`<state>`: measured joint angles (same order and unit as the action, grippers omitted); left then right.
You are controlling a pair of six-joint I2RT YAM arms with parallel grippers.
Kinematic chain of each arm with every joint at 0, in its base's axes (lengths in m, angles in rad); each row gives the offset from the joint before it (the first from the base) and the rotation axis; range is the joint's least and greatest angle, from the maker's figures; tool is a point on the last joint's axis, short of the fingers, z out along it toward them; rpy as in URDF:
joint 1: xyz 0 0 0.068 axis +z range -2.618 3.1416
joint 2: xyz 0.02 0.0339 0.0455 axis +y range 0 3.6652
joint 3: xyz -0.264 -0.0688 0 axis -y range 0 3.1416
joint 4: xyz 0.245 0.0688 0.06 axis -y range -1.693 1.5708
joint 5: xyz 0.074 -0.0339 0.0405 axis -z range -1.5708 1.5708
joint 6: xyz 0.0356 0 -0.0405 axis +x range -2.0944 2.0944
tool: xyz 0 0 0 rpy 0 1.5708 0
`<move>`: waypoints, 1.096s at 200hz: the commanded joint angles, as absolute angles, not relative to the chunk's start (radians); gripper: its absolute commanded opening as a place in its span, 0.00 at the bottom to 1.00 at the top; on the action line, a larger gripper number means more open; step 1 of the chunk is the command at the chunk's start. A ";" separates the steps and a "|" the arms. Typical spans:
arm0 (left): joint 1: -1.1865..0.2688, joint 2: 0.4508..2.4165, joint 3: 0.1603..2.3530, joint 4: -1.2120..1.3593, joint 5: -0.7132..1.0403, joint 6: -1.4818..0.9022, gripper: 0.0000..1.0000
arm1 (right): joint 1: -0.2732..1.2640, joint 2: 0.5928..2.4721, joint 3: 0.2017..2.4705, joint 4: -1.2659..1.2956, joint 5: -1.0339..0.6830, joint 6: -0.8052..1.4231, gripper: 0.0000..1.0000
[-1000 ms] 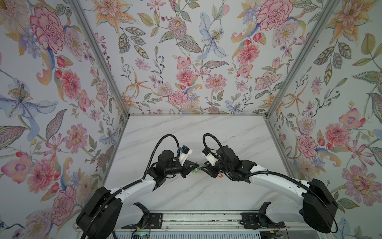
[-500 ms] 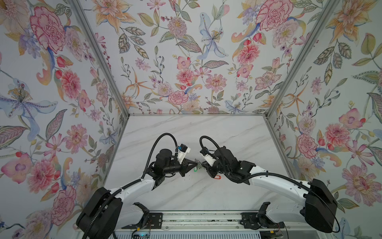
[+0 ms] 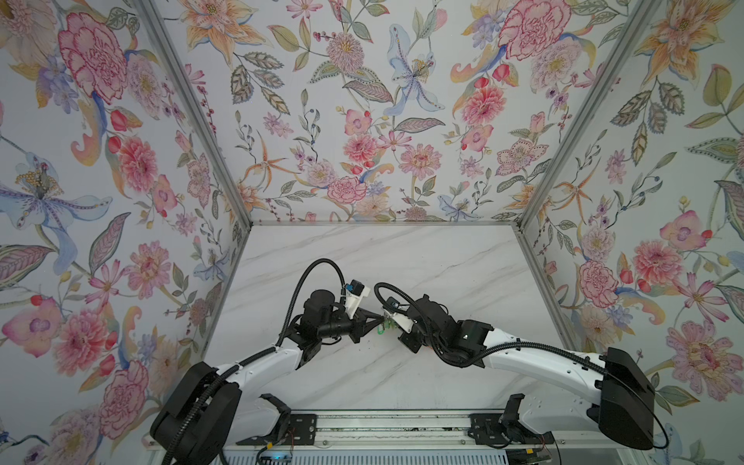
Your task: Remove the keys from the keyring
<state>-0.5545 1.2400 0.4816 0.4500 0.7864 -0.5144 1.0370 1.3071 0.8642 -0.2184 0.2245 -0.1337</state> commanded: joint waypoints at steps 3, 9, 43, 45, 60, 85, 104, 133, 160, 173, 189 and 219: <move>-0.543 1.246 0.468 0.493 0.821 -0.533 0.00 | 1.056 1.335 0.924 -0.238 0.311 -0.195 0.02; -0.542 1.244 0.465 0.497 0.819 -0.537 0.00 | 1.058 1.342 0.932 -0.244 0.320 -0.201 0.02; -0.542 1.235 0.461 0.496 0.824 -0.543 0.00 | 1.074 1.384 0.975 -0.282 0.357 -0.237 0.02; -0.543 1.234 0.461 0.494 0.825 -0.543 0.00 | 1.075 1.386 0.978 -0.286 0.362 -0.240 0.02; -0.541 1.231 0.458 0.494 0.825 -0.543 0.00 | 1.081 1.407 1.001 -0.311 0.385 -0.251 0.02; -0.542 1.229 0.450 0.499 0.821 -0.547 0.00 | 1.086 1.412 1.016 -0.314 0.392 -0.261 0.01; -0.542 1.228 0.443 0.507 0.822 -0.554 0.00 | 1.098 1.416 1.025 -0.321 0.427 -0.277 0.02; -0.542 1.221 0.438 0.504 0.816 -0.552 0.00 | 1.113 1.400 1.021 -0.323 0.447 -0.286 0.01; -0.542 1.221 0.439 0.504 0.812 -0.554 0.00 | 1.161 1.390 1.017 -0.332 0.500 -0.309 0.01; -0.542 1.224 0.441 0.503 0.814 -0.554 0.00 | 1.182 1.390 1.014 -0.340 0.534 -0.320 0.01; -0.542 1.226 0.441 0.502 0.813 -0.555 0.00 | 1.193 1.391 1.011 -0.349 0.566 -0.326 0.01; -0.543 1.226 0.440 0.500 0.813 -0.559 0.00 | 1.191 1.377 1.002 -0.349 0.577 -0.331 0.01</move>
<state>-0.5499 1.2396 0.4500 0.4881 0.8078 -0.5434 1.1854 1.4132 0.9932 -0.3481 0.5175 -0.2996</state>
